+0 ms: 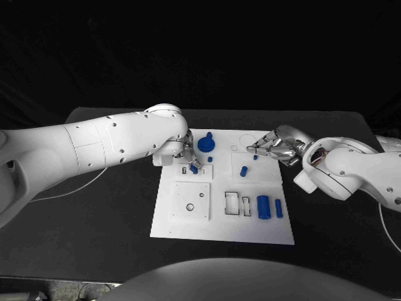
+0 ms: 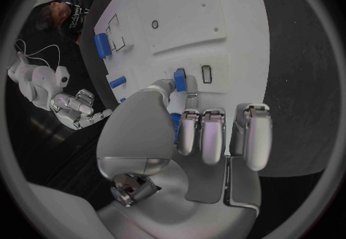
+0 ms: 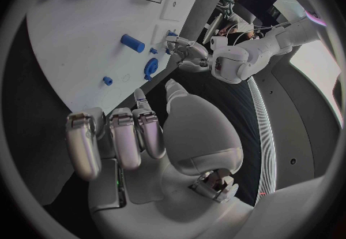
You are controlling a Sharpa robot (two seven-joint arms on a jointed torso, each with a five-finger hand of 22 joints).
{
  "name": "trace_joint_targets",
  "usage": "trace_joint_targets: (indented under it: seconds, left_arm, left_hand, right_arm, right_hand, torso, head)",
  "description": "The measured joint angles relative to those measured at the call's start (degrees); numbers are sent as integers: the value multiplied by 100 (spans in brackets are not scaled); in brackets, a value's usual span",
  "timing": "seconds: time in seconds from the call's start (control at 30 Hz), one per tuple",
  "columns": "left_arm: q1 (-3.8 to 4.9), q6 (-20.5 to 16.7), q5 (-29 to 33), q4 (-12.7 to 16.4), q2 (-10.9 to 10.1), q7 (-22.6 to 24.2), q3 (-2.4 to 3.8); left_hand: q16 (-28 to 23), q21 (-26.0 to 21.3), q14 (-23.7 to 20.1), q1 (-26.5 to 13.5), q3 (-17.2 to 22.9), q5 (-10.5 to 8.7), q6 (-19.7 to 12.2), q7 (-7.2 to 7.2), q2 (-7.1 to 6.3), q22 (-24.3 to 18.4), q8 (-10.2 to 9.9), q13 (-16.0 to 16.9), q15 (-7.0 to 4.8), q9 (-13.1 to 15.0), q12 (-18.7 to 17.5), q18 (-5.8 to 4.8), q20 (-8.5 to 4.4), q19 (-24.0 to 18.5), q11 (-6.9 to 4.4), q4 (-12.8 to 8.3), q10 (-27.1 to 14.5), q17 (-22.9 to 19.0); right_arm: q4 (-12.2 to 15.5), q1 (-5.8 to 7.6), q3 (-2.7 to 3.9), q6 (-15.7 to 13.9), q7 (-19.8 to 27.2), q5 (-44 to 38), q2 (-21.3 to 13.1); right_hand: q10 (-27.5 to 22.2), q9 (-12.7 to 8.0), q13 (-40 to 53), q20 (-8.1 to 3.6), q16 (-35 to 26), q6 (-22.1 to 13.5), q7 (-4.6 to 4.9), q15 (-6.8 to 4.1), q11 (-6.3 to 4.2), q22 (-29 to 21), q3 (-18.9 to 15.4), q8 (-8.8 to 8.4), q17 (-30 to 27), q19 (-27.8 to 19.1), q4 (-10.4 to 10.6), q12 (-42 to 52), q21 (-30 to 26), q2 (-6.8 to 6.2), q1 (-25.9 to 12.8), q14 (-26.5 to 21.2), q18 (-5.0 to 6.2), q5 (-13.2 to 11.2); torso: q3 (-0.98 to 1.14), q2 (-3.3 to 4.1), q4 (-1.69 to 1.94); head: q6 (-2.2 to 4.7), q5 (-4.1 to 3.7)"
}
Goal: Assemble the parts on the task board
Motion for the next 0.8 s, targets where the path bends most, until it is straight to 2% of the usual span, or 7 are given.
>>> trace_joint_targets:
  seconds: [0.37, 0.43, 0.5, 0.7, 0.8]
  left_arm:
    - [2, 30, -5, -5, 3, -3, -1]
    - [2, 34, -6, -5, 3, -3, -1]
    - [1, 37, -6, -5, 3, -3, -1]
    - [-4, 36, -6, 3, -1, -2, -4]
    - [-4, 33, -6, 1, 0, -2, -4]
  left_hand:
    - [0, 0, 21, -593, -470, -47, 43, 42, -30, 0, -147, 0, 21, -123, 0, 0, 0, 0, 20, 11, -20, 0]
    - [0, 0, 21, -785, -616, -183, 73, 72, -30, 0, -150, 0, 21, -141, 0, 0, 0, 0, 40, 12, 1, 0]
    - [0, 0, 21, -1012, -808, -449, 116, 72, -7, 0, -178, 0, 21, -152, 0, 0, 21, 21, 40, 10, 1, 0]
    - [0, 0, 21, -1234, -1186, -1002, 197, 52, 167, 0, -179, -1, 21, -156, 0, 0, 21, 21, 40, 17, 1, 0]
    - [0, 0, 21, -1246, -1218, -1079, 197, 52, 179, 0, -179, -1, 21, -156, 0, 0, 21, 21, 40, 18, 1, 0]
  right_arm:
    - [-3, 0, 0, -4, 0, -4, 8]
    - [-4, 0, 0, -4, 0, -5, 8]
    - [-5, 0, 0, -5, 0, -6, 8]
    - [-9, 0, 0, -6, 0, -7, 7]
    - [-10, 0, 0, -6, 0, -7, 7]
  right_hand:
    - [0, 0, 0, 0, 0, 0, 0, 0, 0, -1, 0, 0, -1, 0, 0, 0, 0, 0, 0, 0, 0, 0]
    - [0, 0, 0, 0, 0, 0, 0, 0, 0, -1, 0, 0, -1, 0, 0, 0, 0, 0, 0, 0, 0, 0]
    - [0, 0, 0, 0, 0, 0, 0, 0, 0, -1, 0, 0, -1, 0, 0, 0, 0, 0, 0, 0, 0, 0]
    - [0, 0, 0, 0, 0, 0, 0, 0, 0, -2, 0, 0, -1, 0, 0, 0, 0, 0, 0, 0, 0, 0]
    - [0, 0, 0, 0, 0, 0, 0, 0, 0, -2, 0, 0, -2, 0, 0, 0, 0, 0, 0, 0, 0, 0]
  torso:
    - [-2, 0, 2]
    - [-2, 0, 2]
    - [-2, 0, 2]
    - [-2, 0, 2]
    - [-1, 0, 2]
  head:
    - [0, -11]
    - [0, -12]
    - [0, -13]
    - [0, -11]
    - [0, -9]
